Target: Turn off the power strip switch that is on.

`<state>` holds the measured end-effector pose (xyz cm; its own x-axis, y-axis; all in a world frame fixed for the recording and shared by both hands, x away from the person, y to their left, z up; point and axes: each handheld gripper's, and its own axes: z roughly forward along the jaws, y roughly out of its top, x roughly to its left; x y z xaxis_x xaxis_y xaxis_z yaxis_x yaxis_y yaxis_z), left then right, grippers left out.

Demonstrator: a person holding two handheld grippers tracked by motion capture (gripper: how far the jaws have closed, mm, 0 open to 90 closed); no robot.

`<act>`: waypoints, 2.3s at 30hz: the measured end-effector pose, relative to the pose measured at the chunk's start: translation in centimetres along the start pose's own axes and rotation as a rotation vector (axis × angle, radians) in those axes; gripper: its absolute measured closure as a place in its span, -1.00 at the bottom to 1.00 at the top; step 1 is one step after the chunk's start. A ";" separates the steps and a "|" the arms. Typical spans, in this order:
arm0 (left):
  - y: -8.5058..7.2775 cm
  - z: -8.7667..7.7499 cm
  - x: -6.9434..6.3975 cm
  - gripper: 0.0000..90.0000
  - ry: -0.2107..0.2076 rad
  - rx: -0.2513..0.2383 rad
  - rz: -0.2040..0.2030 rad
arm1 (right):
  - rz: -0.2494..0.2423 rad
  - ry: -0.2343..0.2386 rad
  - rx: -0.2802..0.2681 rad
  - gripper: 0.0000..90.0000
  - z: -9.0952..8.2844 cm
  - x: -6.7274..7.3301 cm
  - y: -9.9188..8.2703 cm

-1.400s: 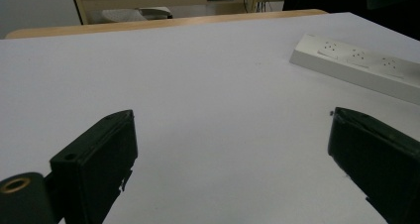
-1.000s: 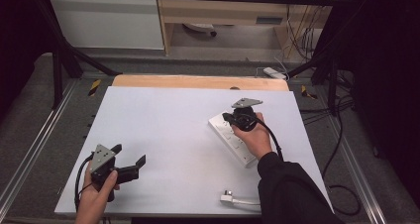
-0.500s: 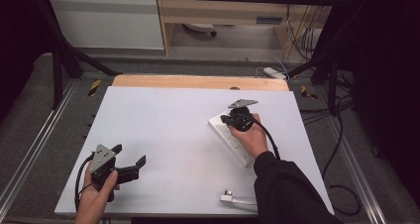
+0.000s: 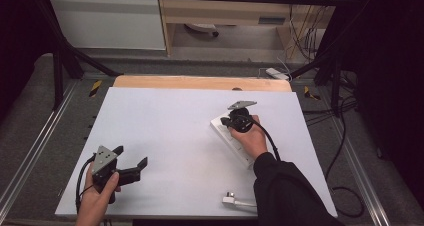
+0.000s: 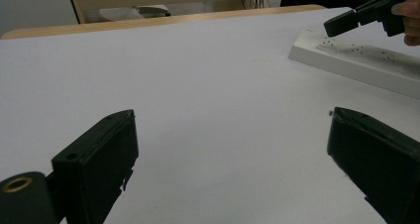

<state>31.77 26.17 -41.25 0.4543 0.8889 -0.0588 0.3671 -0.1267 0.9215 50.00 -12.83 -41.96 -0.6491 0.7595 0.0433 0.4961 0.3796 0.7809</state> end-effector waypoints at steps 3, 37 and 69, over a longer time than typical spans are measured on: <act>0.0 0.0 0.0 -0.88 0.001 0.006 -0.002 | 0.001 0.002 0.005 1.00 0.3 0.1 -0.1; -0.1 0.0 0.0 -0.88 -0.009 0.008 0.001 | -0.018 0.008 0.044 1.00 1.6 0.8 0.1; -0.1 0.1 0.1 -0.88 -0.009 0.017 0.006 | -0.030 0.001 0.058 1.00 1.8 0.8 0.1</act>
<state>31.82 26.23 -41.39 0.4641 0.8840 -0.0566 0.3782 -0.1399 0.9151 50.62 -11.24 -42.94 -0.6650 0.7465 0.0208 0.5090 0.4327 0.7441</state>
